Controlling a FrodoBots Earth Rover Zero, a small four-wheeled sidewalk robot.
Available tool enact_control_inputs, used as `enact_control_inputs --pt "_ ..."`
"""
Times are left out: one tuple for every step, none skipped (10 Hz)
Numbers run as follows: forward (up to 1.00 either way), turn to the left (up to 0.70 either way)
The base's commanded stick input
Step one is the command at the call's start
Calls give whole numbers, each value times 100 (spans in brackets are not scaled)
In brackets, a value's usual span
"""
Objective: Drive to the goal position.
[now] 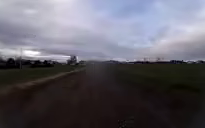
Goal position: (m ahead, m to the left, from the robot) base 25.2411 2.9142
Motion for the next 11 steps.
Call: enact_control_inputs --pt "85 0" --pt "85 0" --pt "85 0" --pt "85 0" --pt "85 0" --pt "85 0" --pt "85 -1" --pt "85 -15" --pt "85 -29" --pt "85 0" --pt "85 0"
